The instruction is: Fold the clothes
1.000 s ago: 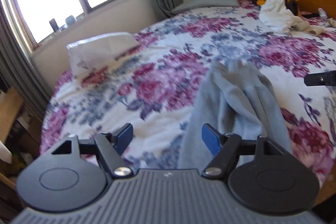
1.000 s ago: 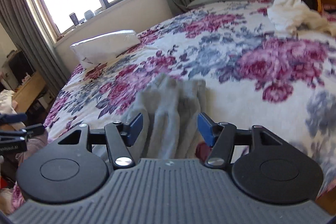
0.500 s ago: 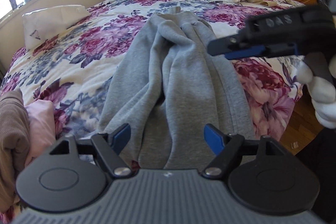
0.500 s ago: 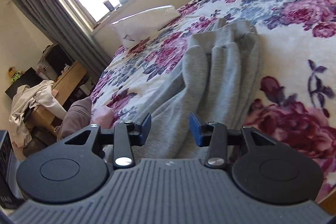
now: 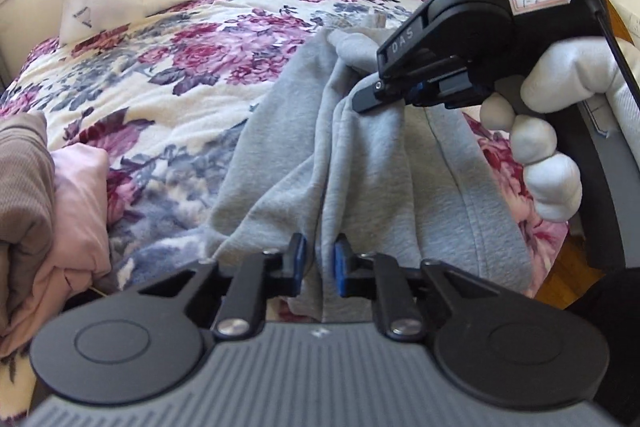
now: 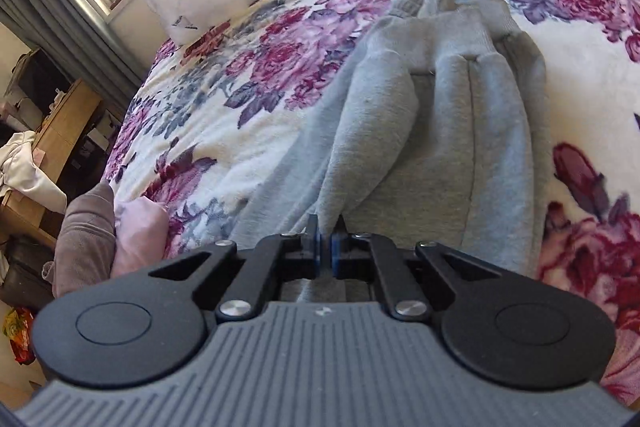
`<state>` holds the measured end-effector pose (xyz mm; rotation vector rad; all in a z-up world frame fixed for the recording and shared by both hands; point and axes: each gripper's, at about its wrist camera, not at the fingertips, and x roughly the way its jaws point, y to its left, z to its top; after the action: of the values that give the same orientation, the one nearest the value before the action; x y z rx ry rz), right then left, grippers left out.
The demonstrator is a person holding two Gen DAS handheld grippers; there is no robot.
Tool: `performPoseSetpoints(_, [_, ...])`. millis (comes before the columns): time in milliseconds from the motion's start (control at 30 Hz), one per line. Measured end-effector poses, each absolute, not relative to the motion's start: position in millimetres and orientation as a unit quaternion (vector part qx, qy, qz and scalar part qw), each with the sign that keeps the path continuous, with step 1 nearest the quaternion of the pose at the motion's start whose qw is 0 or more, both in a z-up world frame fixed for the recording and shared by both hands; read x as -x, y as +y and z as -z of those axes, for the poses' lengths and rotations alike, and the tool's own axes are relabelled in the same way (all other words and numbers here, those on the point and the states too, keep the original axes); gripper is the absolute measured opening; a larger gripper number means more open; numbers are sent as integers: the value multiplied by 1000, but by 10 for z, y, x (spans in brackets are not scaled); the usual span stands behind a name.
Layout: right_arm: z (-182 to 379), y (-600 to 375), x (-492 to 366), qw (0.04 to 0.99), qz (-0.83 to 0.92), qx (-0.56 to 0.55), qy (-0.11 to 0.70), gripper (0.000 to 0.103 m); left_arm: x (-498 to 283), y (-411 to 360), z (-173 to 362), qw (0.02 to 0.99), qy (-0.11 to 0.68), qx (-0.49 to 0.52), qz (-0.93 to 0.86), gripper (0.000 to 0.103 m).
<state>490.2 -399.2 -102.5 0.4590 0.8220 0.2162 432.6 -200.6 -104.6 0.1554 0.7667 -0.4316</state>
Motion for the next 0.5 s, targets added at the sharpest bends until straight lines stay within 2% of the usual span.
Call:
performPoseSetpoints(233, [654,-3774,-5184,893,-105,-215,381,4,-4488,-1819,759,921,335,-45,192,9])
performPoseSetpoints(333, [614,-3712,-5408,895,-110,-213,377,7,-4638,-1744,773,924,346,-47,158,9])
performPoseSetpoints(367, [657,-3701,-5468,891,-109,-213,387,14,-4686,-1722,820,921,360,-50,137,9])
performPoseSetpoints(433, [745,-3695,-5574,883,-107,-211,406,47,-4780,-1676,912,915,388,-57,95,10])
performPoseSetpoints(500, [815,-3831,-5498,881,-103,-215,408,52,-4729,-1540,960,910,402,-15,102,10])
